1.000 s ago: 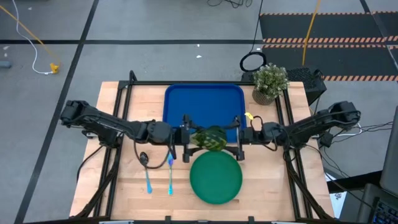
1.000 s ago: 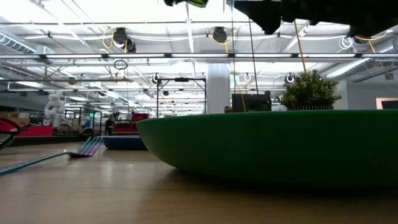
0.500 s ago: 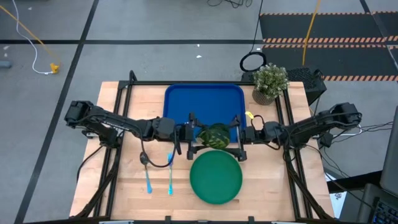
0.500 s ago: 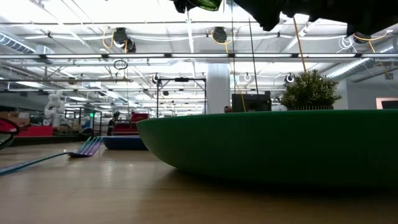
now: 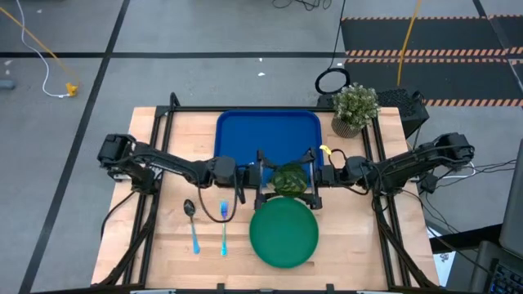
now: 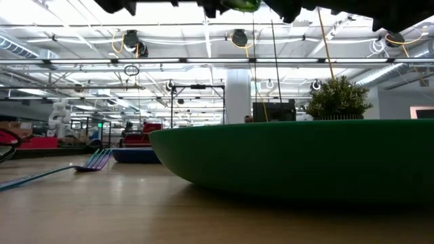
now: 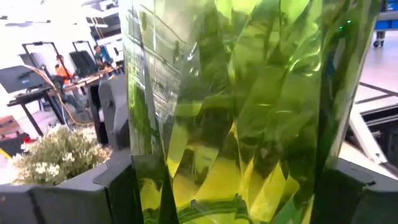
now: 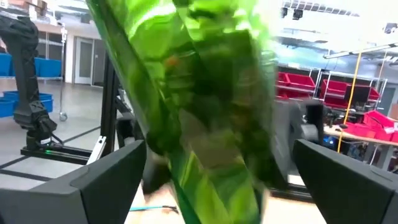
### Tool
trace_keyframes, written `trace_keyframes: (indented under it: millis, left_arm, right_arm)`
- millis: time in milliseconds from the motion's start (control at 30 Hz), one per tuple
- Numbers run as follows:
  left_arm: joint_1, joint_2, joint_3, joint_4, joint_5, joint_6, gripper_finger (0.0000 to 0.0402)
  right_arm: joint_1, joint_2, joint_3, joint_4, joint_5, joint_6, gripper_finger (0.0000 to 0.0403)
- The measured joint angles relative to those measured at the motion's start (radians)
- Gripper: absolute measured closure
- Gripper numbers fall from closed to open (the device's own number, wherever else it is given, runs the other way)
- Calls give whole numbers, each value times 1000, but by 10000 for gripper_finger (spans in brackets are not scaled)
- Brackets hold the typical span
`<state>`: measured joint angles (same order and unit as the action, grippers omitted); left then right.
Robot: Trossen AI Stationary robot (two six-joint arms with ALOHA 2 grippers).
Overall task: Pick and place plate/cup/fork/spoon on tray
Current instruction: Put the green glass on the top left of the blue tray
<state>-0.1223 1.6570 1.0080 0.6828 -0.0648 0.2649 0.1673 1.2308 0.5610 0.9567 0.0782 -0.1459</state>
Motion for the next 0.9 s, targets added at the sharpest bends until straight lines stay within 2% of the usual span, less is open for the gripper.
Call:
trace_keyframes:
  millis: [267, 667, 900]
  left_arm:
    - [40, 73, -1, 118, 77, -32, 78]
    - [63, 108, -1, 164, 76, -19, 78]
    - [63, 108, -1, 149, 75, -19, 78]
  right_arm:
    - [4, 8, 1, 1, 15, -40, 3]
    - [-5, 12, 1, 0, 26, -54, 10]
    - [-17, 105, 32, 44, 27, -58, 11]
